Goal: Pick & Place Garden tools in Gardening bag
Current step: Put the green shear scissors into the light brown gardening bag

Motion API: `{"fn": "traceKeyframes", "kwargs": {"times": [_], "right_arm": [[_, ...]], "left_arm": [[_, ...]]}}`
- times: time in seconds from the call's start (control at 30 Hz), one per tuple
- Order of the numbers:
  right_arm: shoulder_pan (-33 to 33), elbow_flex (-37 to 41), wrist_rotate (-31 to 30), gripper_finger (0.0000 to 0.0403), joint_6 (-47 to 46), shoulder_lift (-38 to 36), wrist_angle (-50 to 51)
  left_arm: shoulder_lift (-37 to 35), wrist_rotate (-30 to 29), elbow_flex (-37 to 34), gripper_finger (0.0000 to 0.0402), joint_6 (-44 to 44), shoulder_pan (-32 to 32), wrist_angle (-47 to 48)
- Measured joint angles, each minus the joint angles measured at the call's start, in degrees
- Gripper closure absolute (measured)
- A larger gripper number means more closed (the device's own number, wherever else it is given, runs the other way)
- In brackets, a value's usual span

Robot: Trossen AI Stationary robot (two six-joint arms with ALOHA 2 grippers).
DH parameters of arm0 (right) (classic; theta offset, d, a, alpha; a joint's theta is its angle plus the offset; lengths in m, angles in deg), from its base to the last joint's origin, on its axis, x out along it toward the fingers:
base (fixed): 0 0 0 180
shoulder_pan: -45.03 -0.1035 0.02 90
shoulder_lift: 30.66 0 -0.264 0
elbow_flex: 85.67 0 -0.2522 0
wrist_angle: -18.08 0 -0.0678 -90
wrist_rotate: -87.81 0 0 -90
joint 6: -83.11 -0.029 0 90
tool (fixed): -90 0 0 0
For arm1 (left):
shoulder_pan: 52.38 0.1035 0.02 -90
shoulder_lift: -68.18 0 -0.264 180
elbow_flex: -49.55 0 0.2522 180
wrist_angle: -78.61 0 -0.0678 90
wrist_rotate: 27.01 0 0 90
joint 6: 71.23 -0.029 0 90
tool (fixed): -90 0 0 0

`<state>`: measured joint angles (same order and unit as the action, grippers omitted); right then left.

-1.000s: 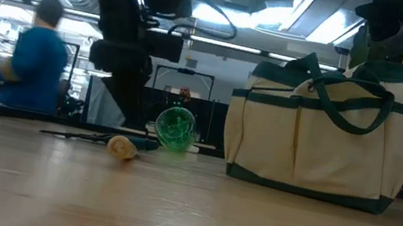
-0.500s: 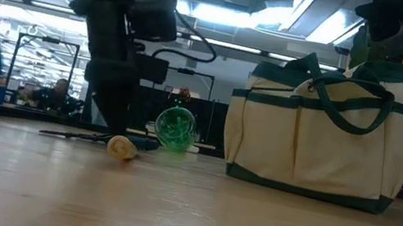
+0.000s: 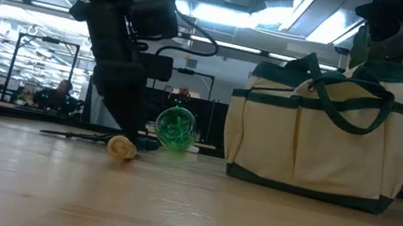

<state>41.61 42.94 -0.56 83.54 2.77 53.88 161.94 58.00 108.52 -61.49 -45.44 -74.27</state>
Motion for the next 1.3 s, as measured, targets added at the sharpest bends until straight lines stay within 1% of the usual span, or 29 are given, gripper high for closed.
{"fn": "traceKeyframes", "kwargs": {"times": [0.13, 0.2, 0.27, 0.53, 0.77, 0.97, 1.13, 1.3], "right_arm": [[0.02, 0.02, 0.00, 0.0231, 0.02, -0.02, 0.02], [0.00, 0.02, 0.00, 0.0231, 0.00, -0.02, 0.02], [0.00, 0.00, 0.00, 0.0231, 0.00, 0.00, 0.01], [0.01, 0.01, 0.00, 0.0231, 0.00, 0.00, 0.00], [0.02, 0.02, 0.00, 0.0231, 0.02, 0.00, 0.02], [0.00, 0.01, 0.00, 0.0231, 0.01, 0.00, 0.00], [0.02, 0.00, 0.00, 0.0231, 0.00, 0.00, 0.02], [0.02, 0.02, 0.00, 0.0231, 0.02, 0.00, 0.00]], "left_arm": [[0.00, 0.32, 0.00, 0.0386, 0.67, -0.07, -0.02], [0.00, 0.06, 0.00, 0.0393, 0.89, -0.07, 0.14], [0.00, -0.07, 0.00, 0.0390, 0.98, -0.01, 0.18], [0.00, -2.07, 0.00, 0.0353, 1.73, -0.02, 0.11], [0.00, -4.50, 0.00, 0.0299, 2.01, -0.02, -0.02], [0.00, -4.50, 0.00, 0.0258, 2.10, -0.02, 0.07], [0.08, -4.50, 0.00, 0.0247, 2.12, -0.02, 0.07], [3.44, -4.39, 0.28, 0.0252, 1.98, -0.04, -0.97]]}}
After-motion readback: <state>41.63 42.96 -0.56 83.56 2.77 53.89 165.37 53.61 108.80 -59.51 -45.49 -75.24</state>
